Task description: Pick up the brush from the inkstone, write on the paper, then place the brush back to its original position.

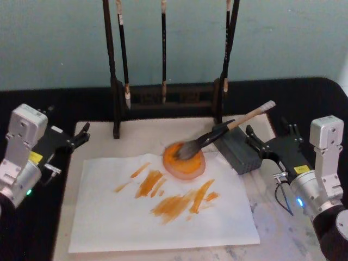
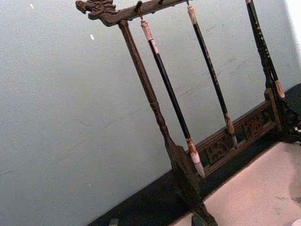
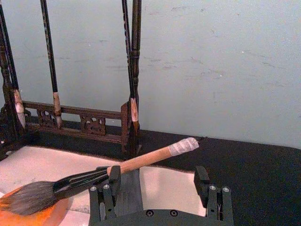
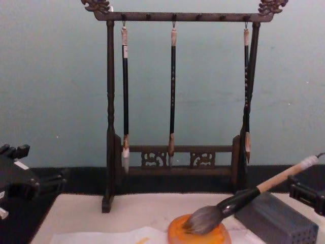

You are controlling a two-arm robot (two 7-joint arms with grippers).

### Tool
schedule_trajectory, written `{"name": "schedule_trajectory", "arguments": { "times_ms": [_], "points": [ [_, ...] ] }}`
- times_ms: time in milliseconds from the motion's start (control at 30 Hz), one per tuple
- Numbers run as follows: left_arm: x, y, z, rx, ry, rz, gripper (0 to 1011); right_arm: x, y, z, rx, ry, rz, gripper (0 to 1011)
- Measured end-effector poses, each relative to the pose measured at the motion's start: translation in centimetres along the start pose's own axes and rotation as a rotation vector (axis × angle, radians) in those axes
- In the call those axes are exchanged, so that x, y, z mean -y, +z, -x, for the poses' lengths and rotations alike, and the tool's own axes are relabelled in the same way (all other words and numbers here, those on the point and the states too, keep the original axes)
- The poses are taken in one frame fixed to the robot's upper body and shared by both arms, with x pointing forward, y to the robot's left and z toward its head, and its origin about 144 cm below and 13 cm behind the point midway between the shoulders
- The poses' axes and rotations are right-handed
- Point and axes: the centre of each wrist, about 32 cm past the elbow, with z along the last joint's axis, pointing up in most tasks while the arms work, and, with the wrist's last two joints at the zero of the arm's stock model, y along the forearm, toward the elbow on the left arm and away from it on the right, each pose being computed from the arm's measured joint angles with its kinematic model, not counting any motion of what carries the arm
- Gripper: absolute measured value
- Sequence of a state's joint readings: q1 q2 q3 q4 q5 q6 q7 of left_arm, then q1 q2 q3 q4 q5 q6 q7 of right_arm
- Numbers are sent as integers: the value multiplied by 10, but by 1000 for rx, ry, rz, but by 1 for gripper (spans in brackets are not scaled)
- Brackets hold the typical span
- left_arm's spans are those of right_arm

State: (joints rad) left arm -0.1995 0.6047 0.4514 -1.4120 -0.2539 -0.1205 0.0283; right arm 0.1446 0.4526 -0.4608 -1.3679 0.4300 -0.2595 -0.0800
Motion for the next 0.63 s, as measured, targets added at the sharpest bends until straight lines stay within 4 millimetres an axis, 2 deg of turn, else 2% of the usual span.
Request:
{"name": "schedule_trajectory", "arguments": {
  "times_ms": [633],
  "points": [
    [0,0,0,0,0,0,1001,0,0,0,-1,0,0,1000]
  ]
}}
